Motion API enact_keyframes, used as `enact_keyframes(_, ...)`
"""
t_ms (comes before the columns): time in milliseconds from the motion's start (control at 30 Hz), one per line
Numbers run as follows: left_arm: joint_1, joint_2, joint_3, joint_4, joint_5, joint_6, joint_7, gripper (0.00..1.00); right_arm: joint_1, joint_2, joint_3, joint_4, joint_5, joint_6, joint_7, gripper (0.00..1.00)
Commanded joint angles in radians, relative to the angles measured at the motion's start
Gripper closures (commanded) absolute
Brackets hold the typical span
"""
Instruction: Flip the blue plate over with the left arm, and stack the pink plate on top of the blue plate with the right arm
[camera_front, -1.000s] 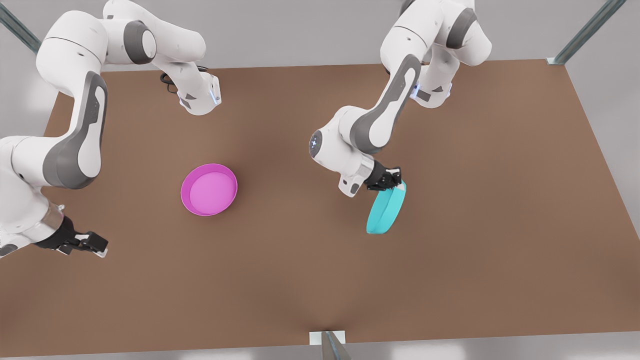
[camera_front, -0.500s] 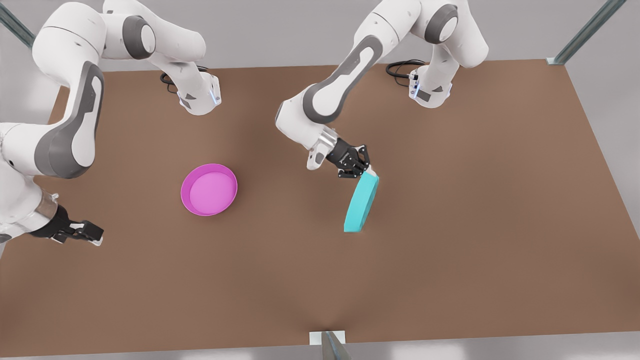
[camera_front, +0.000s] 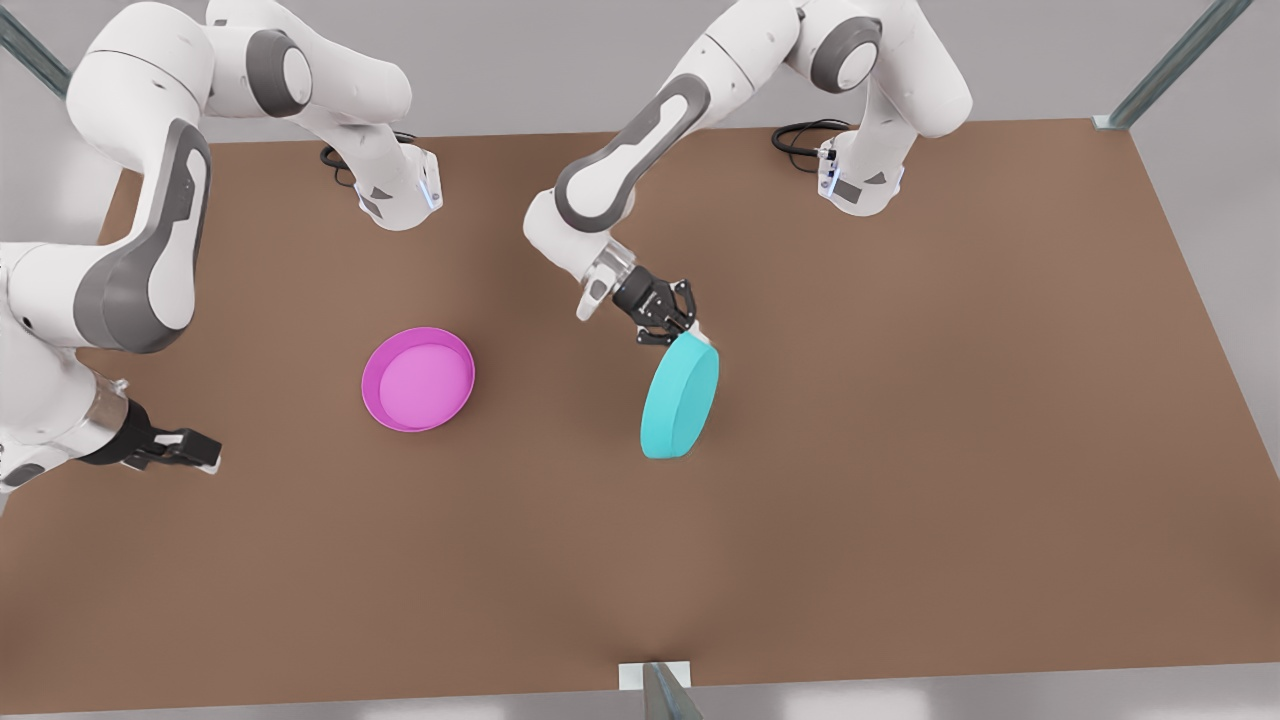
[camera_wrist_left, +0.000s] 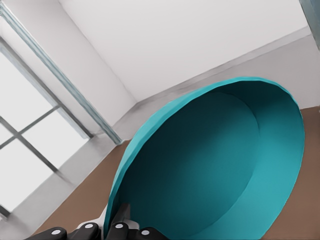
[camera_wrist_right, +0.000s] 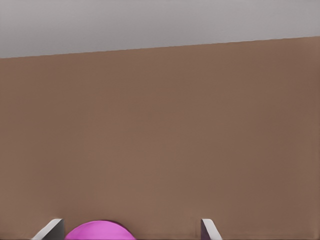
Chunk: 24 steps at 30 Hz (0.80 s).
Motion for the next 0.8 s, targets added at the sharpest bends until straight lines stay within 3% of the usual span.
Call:
enact_keyframes(0, -0.003, 0.002, 0.001, -0.001, 0.04, 0.003, -0.011, 0.79, -0.004, 0.0, -0.004, 0.0, 0.001, -0.006, -0.097, 0.0)
enact_keyframes(333, -0.049, 0.111, 0.001, -0.006, 0.111, -0.048, -0.055, 0.79, 0.0, 0.011, -0.007, 0.015, 0.01, -0.001, -0.01, 0.0)
enact_keyframes(633, -0.066, 0.183, 0.001, 0.002, 0.123, -0.048, -0.089, 0.78, -0.001, -0.074, -0.007, 0.022, -0.016, -0.254, 0.056, 0.0)
enact_keyframes(700, -0.066, 0.195, 0.001, 0.004, 0.123, -0.048, -0.089, 0.7, 0.006, -0.077, -0.002, 0.017, -0.025, -0.26, 0.059, 0.0)
enact_keyframes(733, -0.066, 0.204, 0.001, 0.005, 0.123, -0.048, -0.087, 0.6, 0.015, -0.172, 0.002, -0.102, -0.033, -0.162, 0.065, 0.0)
enact_keyframes(767, -0.066, 0.209, 0.001, 0.005, 0.123, -0.048, -0.087, 0.59, 0.006, -0.203, 0.024, -0.152, -0.039, -0.147, 0.066, 0.0)
